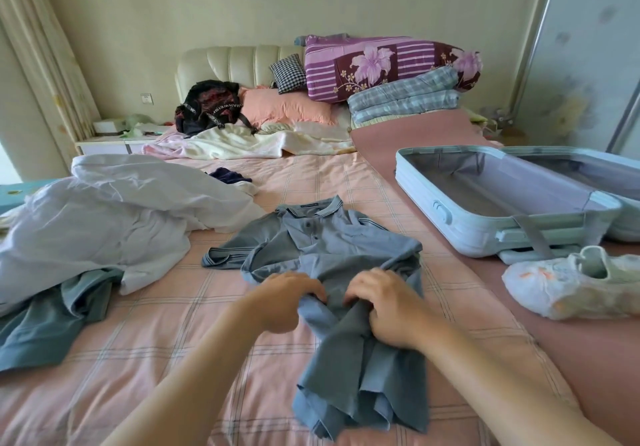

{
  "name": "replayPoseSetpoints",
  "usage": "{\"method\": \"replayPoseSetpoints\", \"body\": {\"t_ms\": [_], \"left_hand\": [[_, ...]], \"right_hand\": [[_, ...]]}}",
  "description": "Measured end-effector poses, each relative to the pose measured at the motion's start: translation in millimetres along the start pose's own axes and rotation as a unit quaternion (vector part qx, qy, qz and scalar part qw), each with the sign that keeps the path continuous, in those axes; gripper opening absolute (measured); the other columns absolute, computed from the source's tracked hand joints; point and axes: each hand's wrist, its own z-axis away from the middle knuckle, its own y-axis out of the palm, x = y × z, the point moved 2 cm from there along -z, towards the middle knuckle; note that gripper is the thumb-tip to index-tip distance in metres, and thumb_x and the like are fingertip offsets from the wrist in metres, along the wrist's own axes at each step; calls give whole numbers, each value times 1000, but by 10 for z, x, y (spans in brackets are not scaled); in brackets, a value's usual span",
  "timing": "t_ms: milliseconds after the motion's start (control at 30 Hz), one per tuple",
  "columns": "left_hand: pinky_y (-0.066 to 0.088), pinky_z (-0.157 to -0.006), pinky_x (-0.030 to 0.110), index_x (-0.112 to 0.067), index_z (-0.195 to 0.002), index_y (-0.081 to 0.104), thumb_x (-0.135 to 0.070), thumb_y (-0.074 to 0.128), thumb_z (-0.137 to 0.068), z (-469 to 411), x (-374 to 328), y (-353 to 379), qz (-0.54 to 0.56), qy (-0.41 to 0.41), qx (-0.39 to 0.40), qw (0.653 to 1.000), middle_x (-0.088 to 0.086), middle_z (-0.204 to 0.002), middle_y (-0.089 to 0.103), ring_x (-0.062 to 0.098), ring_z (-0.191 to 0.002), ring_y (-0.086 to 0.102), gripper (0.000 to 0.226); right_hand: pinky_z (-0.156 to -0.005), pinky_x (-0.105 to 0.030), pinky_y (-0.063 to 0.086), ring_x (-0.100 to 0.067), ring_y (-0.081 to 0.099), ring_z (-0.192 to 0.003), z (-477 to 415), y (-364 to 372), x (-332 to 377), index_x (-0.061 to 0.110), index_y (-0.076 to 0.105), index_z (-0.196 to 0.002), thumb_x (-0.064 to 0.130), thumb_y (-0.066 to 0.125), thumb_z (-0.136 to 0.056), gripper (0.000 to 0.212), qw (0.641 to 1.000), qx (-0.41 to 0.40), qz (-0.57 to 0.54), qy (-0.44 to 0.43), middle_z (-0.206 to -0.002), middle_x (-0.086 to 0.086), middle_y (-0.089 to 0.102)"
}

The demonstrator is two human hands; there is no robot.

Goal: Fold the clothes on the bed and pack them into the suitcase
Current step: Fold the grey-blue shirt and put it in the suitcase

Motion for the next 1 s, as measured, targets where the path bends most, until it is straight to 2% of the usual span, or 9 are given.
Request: {"method": "replayPoseSetpoints", "body": {"t_ms": [67, 133, 267, 467, 567, 667, 767, 867, 1000], "left_hand": [[36, -104, 30, -36, -128, 57, -13, 62, -82, 6, -10, 95, -17, 21, 13, 1000, -9, -125, 55, 10, -122, 46, 52], [41, -95, 27, -25, -117, 70, -9, 61, -86, 20, -1, 108, -15, 18, -25, 999, -2, -114, 63, 18, -112, 57, 37], [44, -82, 23, -14, -96, 78, 4, 53, -83, 174, 119, -132, -12, -70, -75, 995, 1, -96, 66, 22, -95, 61, 34], [43, -76, 23, -13, -109, 71, -17, 50, -96, 564, 339, -516, -126, -240, 33, 962, 4, -108, 67, 18, -88, 54, 25], [49, -92, 31, -28, -100, 72, -15, 49, -93, 521, 243, -388, -139, -185, 62, 971, 1, -116, 64, 22, -107, 60, 27], [45, -98, 35, -40, -96, 63, -29, 62, -86, 446, -33, -291, -6, -97, -3, 995, -7, -114, 55, 17, -111, 53, 16], [43, -98, 37, -36, -117, 58, -58, 80, -65, 419, -265, 32, -5, -34, 101, 994, -7, -117, 48, 16, -111, 46, 61], [50, -87, 30, -30, -101, 66, -37, 82, -73, 408, -254, 239, 16, -44, 74, 996, -8, -102, 55, 16, -100, 55, 33], [49, -67, 25, -25, -98, 70, -22, 72, -86, 483, -197, 180, 47, -53, 52, 996, -8, -88, 59, 17, -85, 59, 12]], "right_hand": [[-108, -33, 32, -12, 45, -121, 112, 32, 95, 35, 58, -134, 12, 40, -68, 72, 997, 80, -4, 5, -128, 12, 54], [-99, -27, 31, -13, 45, -115, 145, -44, 104, 39, 57, -135, 6, 46, -75, 70, 996, 82, 35, 12, -126, 13, 49], [-74, -30, 40, -29, 61, -89, 187, -255, -30, 24, 76, -86, -1, 49, -70, 40, 998, 10, 58, 35, -95, 7, 61], [-103, -38, 33, -26, 49, -115, 369, -433, -155, 30, 75, -101, 11, 51, -86, 33, 950, 165, 209, 162, -109, 0, 67], [-109, -39, 28, -22, 44, -119, 342, -438, -12, 36, 76, -105, 10, 47, -83, 45, 970, 131, 120, 164, -116, 8, 64], [-105, -37, 34, -17, 45, -112, 309, -421, 135, 37, 78, -89, 11, 47, -80, 41, 987, 83, 33, 137, -109, 14, 62], [-106, -38, 37, -15, 47, -118, 336, -357, 250, 33, 76, -97, 31, 58, -85, 22, 978, 169, 21, 121, -116, 12, 59], [-112, -40, 30, -13, 37, -129, 437, -292, 257, 41, 59, -127, 67, 74, -70, 65, 959, 253, 16, 130, -133, 11, 44], [-114, -39, 26, -14, 31, -132, 510, -301, 326, 41, 37, -146, 64, 84, -58, 103, 955, 264, 61, 119, -145, 12, 34]]}}
